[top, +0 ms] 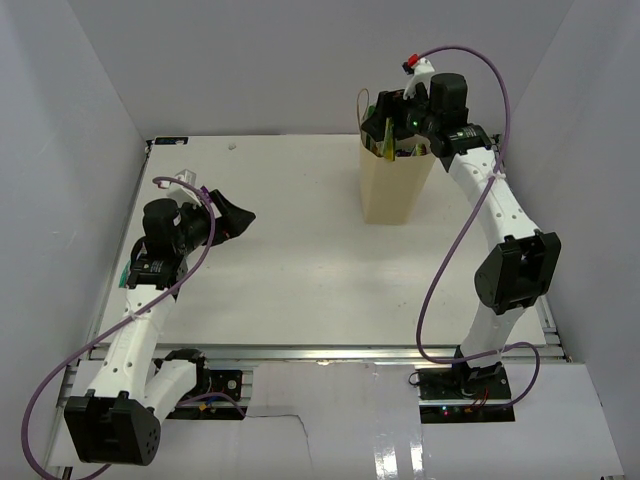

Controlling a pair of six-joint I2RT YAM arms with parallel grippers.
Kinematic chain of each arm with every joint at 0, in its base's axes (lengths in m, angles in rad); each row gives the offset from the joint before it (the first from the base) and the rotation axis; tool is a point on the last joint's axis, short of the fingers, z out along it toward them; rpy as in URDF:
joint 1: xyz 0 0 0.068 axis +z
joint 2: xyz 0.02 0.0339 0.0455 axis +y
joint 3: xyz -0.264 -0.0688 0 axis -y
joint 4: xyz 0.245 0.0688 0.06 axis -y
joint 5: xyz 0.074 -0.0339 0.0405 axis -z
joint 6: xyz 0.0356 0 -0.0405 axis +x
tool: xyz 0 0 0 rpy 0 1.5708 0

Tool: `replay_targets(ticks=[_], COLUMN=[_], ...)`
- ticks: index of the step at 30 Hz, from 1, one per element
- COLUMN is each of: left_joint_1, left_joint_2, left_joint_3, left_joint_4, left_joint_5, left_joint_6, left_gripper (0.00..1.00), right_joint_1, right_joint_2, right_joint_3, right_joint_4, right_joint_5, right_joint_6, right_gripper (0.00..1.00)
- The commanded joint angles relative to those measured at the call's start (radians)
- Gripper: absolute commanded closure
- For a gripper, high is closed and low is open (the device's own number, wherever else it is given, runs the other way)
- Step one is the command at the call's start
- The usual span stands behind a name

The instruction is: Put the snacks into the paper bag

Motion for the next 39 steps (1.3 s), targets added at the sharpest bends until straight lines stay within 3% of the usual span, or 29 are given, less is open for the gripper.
replay_targets(ticks=[1,2,5,7,10,13,15,21,24,25,26,36,39], left_joint_1=[0.008,0.006,0.008,0.009,0.013,0.013,0.014,0.022,0.025,0.026,0.026,0.036,0.037], left_joint_2=[0.015,0.018,0.016,0.015,0.016,0.016,0.016,0.024,0.027,0.027,0.027,0.021,0.025], left_joint_3=[0.018,0.021,0.022,0.018,0.01,0.015,0.019,0.019,0.018,0.019,0.018,0.013,0.012], left_joint_4=[0.025,0.025,0.022,0.022,0.031,0.025,0.017,0.028,0.031,0.031,0.029,0.025,0.031], left_joint_5=[0.019,0.021,0.018,0.018,0.025,0.022,0.019,0.03,0.031,0.031,0.033,0.035,0.041], left_joint_6=[-0.008,-0.008,-0.002,-0.002,-0.007,-0.002,0.004,0.002,0.002,0.004,0.005,0.013,0.013], left_gripper=[0.02,0.02,0.02,0.02,0.02,0.02,0.02,0.02,0.02,0.02,0.02,0.02,0.02], right_joint_1=[-0.002,-0.008,-0.016,-0.028,-0.029,-0.029,-0.029,-0.029,-0.029,-0.029,-0.029,-0.031,-0.034], right_joint_2=[-0.056,-0.058,-0.053,-0.041,-0.022,-0.019,-0.021,-0.062,-0.067,-0.061,-0.049,0.037,0.039], right_joint_3=[-0.027,-0.037,-0.056,-0.036,-0.002,0.019,0.028,0.041,0.038,0.047,0.065,0.099,0.096], right_joint_4=[0.041,0.038,0.036,0.035,0.044,0.067,0.082,0.081,0.052,0.039,0.026,-0.114,-0.146], right_joint_5=[0.067,0.087,0.196,0.232,0.289,0.325,0.331,0.212,0.2,0.219,0.237,0.505,0.507], right_joint_6=[0.007,-0.013,-0.062,-0.095,-0.156,-0.223,-0.251,-0.348,-0.369,-0.372,-0.378,-0.495,-0.52], right_gripper=[0.12,0.27,0.48,0.56,0.48,0.11,0.06,0.1,0.25,0.36,0.38,0.35,0.34])
